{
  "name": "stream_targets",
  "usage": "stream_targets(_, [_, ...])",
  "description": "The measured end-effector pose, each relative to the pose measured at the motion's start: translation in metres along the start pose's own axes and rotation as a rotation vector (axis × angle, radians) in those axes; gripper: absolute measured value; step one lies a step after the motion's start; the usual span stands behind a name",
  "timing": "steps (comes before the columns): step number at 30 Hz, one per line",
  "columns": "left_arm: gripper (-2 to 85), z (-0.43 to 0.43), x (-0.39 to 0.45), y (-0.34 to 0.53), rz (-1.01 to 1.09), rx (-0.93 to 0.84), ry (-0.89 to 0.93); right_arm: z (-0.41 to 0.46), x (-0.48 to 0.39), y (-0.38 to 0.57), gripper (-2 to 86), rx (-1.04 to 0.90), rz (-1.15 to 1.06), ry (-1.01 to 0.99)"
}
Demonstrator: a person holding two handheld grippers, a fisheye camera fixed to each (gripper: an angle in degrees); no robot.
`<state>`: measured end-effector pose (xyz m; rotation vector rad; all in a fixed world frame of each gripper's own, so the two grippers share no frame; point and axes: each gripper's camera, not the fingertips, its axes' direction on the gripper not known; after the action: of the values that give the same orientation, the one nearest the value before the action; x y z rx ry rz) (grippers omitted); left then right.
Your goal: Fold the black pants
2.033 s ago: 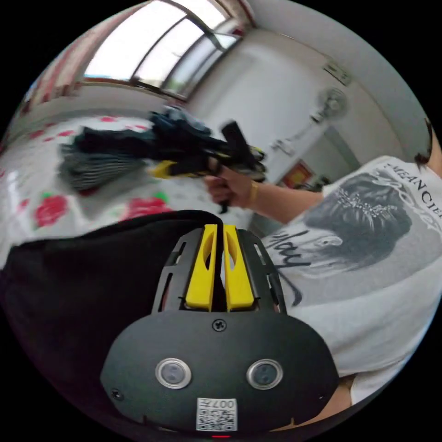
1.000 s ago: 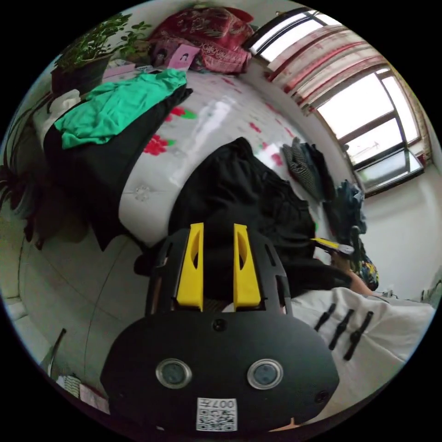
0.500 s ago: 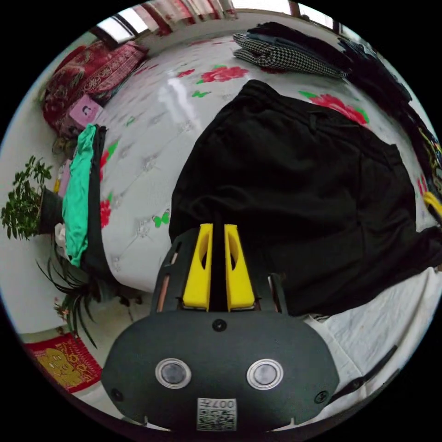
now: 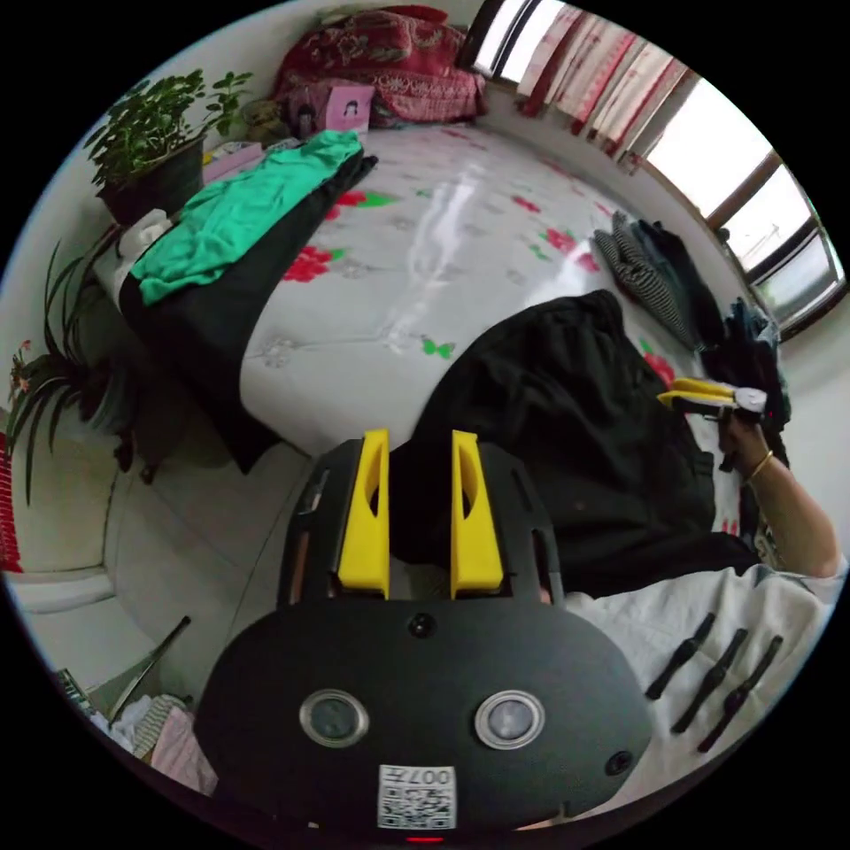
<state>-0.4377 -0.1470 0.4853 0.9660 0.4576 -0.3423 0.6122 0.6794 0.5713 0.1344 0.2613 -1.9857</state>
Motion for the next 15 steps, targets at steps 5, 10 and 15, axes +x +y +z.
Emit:
stream_targets(5, [7.8,0.049,0.010,-0.011,0.054,-0.140,-0.076,0.019,-0.021,0.002,9.5,0.003,-0.034,0.102])
stream_targets(10, [3.1,0.074,0.054,-0.040,0.238,-0.267,-0.173,0.007,-0.030,0.035,4.6,0.026,-0.071,0.238])
stream_targets(15, [2.3,0.108,0.114,-0.078,0.362,-0.298,-0.143,-0.021,0.009,0.115,0.9,0.076,0.128,0.383])
